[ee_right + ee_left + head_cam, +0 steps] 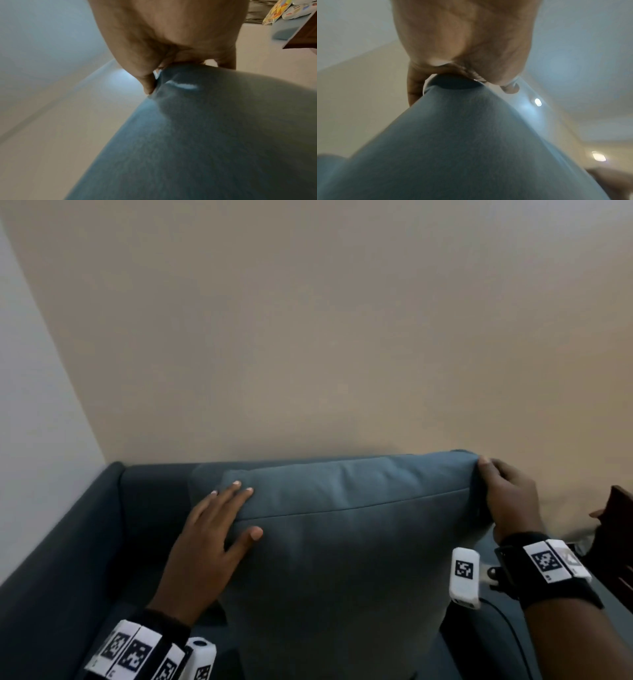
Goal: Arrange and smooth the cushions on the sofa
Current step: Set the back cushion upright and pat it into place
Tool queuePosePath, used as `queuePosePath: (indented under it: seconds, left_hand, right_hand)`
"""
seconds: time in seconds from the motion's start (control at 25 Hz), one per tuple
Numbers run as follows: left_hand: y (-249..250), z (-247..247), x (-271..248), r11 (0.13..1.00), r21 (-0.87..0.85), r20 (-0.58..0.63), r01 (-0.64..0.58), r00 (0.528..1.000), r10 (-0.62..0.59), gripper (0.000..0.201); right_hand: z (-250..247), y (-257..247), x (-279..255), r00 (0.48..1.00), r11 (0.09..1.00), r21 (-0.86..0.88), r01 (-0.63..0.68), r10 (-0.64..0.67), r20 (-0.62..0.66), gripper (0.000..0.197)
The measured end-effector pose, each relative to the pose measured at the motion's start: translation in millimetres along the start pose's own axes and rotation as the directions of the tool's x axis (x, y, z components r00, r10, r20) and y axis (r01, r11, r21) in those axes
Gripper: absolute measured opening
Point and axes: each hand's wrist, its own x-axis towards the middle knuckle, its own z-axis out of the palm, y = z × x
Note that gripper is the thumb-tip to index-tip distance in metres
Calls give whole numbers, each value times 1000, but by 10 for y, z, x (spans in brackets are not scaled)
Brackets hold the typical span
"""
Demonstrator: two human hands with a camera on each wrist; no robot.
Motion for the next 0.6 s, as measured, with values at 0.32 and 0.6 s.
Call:
queuePosePath:
  seconds: [0.32,0.6]
  left_hand:
    - [109,-95,76,791,-520,-7,323,924,-382,58]
    - [-211,-155,54,760,-572,189,307,952,-242,107]
  right_hand:
    - [192,-546,-161,987,851,-503,151,-158,30,42]
    - [1262,-1956,-1293,652,710,-71,701,-597,468,64]
